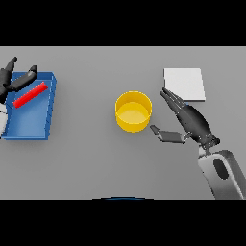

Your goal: Pick up the red beaker and tilt it to pour out 1 green nut into yellow bowl. Pick up the yellow bowl and place it on the metallic measuring scale.

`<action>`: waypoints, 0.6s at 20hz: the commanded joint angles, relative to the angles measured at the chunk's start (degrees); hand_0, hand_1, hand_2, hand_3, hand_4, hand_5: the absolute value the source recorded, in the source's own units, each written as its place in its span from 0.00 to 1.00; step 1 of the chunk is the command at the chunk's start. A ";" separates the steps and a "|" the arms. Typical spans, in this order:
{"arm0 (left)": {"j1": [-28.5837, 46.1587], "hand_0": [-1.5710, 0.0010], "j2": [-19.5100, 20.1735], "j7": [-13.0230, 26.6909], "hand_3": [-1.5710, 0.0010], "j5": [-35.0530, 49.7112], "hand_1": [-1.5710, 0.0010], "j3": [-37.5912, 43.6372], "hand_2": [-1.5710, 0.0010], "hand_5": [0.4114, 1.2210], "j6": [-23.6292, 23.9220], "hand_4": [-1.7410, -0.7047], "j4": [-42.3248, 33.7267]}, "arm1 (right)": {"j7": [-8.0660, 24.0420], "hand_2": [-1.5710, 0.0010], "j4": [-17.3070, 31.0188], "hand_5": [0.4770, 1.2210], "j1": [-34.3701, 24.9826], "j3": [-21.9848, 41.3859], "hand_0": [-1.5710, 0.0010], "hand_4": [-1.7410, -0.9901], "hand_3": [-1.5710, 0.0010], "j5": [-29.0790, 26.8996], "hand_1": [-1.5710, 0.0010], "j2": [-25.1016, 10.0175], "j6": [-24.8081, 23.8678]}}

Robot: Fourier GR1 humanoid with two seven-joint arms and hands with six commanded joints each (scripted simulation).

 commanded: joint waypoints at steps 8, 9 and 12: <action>0.86 1.00 0.78 -0.12 1.00 0.75 1.00 0.67 1.00 0.34 -0.72 0.90 -0.76 | -5.64 1.00 7.73 0.22 -14.44 11.77 1.00 0.77 1.00 12.91 1.00 -5.84 8.56; 0.57 1.00 0.82 0.37 1.00 0.58 1.00 0.51 1.00 0.35 -0.79 0.90 -0.81 | -6.17 1.00 8.95 0.22 -15.44 13.04 1.00 0.77 1.00 14.10 1.00 -5.85 9.02; 0.35 1.00 0.31 0.31 1.00 0.45 1.00 0.35 1.00 0.35 -0.78 0.90 0.07 | -9.02 1.00 13.15 0.22 -18.35 15.70 1.00 0.78 1.00 16.31 1.00 -6.11 9.96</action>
